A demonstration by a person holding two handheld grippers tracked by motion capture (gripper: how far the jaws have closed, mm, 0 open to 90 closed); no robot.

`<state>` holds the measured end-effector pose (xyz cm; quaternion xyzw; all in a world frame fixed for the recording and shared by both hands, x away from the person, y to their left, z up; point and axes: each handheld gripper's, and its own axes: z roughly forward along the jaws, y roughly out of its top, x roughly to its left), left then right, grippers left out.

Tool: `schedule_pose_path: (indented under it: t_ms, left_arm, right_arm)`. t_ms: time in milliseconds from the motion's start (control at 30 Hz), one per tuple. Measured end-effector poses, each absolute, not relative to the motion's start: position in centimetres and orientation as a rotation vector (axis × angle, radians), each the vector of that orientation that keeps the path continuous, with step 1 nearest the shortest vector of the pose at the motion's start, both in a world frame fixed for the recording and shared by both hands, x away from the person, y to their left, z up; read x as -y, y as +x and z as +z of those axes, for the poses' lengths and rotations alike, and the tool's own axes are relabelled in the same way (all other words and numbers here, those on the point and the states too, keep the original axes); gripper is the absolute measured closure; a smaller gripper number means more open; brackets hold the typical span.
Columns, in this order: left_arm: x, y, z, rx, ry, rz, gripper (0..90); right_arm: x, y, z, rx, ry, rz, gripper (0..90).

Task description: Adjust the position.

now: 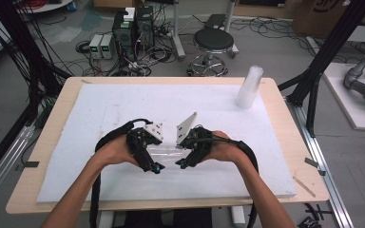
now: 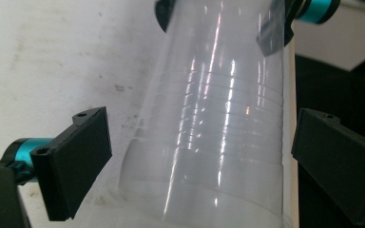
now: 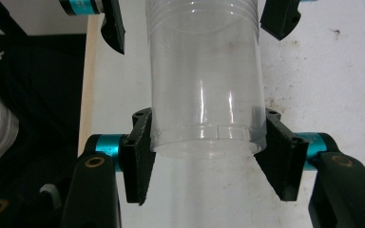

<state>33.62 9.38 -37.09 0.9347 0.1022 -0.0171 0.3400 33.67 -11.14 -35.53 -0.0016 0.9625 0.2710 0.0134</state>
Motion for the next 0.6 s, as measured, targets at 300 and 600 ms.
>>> schedule_pose_path:
  t_ms: [300, 600]
  left_arm:
    - [-13.1, 33.0, -37.6, -0.303, 2.039, 0.025, 5.9]
    - [-14.5, 32.1, -39.0, -0.312, 1.849, 0.093, 5.9]
  right_arm:
    - [14.3, 33.5, -36.7, -2.879, 0.07, 1.235, 43.4]
    - [15.7, 33.6, -38.8, -2.764, 0.155, 1.493, 43.2]
